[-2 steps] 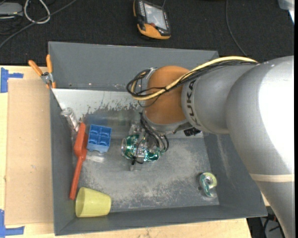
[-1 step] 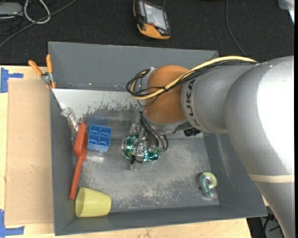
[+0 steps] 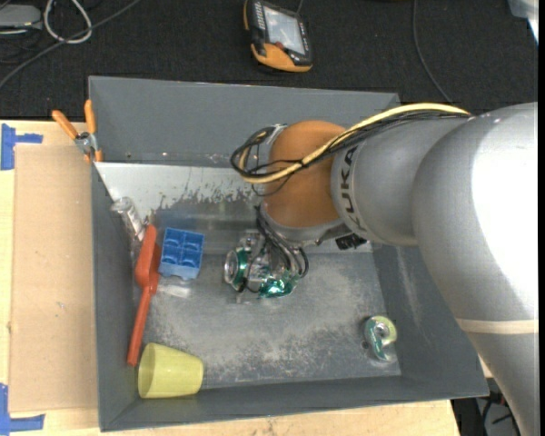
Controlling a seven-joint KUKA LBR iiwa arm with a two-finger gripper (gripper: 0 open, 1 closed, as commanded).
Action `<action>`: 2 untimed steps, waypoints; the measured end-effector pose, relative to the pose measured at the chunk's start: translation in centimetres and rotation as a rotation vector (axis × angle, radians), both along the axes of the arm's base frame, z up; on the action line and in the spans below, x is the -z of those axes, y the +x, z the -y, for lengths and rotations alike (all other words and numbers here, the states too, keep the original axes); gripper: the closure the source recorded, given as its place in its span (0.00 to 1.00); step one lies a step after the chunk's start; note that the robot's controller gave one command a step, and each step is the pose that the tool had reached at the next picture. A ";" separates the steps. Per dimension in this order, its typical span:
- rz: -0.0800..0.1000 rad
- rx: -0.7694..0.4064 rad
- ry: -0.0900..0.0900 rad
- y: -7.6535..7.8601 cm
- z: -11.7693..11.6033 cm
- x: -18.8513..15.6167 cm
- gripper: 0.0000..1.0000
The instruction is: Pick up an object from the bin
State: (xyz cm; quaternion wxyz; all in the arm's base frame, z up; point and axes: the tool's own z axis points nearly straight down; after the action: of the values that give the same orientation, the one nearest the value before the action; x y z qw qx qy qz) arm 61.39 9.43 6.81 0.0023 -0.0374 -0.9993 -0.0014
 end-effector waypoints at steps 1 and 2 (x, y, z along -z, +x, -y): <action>0.000 0.000 0.000 0.0 0.0 0.0 1.00; -0.007 0.001 0.000 -0.2 0.0 -3.4 1.00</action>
Offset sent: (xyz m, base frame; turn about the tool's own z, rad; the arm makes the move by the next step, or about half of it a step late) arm 0.0000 -0.0001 0.0577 0.0003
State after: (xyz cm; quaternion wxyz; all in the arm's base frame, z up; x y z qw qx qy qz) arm 61.19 9.40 10.18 0.0057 -0.0378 -0.9993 -0.0010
